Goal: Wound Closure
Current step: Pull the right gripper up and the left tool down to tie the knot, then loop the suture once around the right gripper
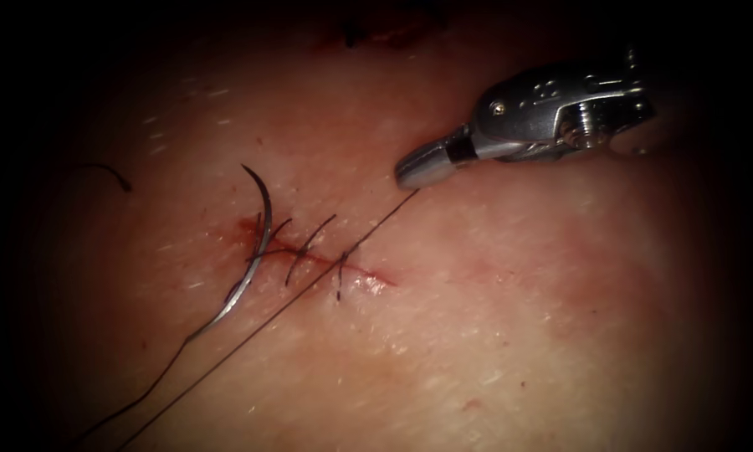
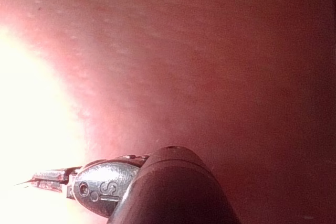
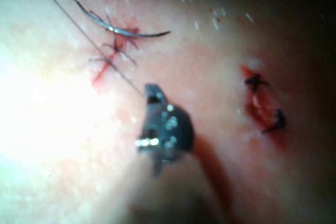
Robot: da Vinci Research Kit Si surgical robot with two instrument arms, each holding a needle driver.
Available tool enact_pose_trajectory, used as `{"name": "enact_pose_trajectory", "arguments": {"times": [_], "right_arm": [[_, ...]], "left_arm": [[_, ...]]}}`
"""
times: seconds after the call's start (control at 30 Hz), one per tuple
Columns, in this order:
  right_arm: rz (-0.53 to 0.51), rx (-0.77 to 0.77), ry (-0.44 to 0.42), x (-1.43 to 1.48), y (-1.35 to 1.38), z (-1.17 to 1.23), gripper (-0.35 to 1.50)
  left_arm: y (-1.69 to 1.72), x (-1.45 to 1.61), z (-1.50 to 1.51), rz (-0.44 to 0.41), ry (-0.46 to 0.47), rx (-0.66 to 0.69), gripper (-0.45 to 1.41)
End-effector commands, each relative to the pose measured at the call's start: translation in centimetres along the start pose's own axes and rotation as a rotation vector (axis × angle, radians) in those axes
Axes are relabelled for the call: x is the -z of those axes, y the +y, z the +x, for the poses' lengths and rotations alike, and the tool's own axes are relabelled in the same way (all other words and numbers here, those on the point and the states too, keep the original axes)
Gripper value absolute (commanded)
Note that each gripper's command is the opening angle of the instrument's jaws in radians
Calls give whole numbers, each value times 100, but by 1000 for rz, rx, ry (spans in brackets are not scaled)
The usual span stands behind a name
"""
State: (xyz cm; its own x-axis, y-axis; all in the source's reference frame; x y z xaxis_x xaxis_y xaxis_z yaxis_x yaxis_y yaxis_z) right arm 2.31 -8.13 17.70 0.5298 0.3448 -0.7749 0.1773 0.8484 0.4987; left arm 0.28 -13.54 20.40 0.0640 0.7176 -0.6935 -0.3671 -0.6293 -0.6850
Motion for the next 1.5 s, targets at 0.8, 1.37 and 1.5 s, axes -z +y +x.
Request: {"name": "enact_pose_trajectory", "arguments": {"times": [0.8, 1.37, 1.5], "right_arm": [[-418, -164, 47, 42, -20, -10, 133], [-630, -227, 143, 74, -80, 63, 133], [-590, -238, 183, 31, -100, 75, 124]], "left_arm": [[33, -127, 107, -75, 47, -62, -45], [-26, -239, 250, -106, 126, -165, -45], [-44, -261, 264, -100, 141, -156, -45]]}}
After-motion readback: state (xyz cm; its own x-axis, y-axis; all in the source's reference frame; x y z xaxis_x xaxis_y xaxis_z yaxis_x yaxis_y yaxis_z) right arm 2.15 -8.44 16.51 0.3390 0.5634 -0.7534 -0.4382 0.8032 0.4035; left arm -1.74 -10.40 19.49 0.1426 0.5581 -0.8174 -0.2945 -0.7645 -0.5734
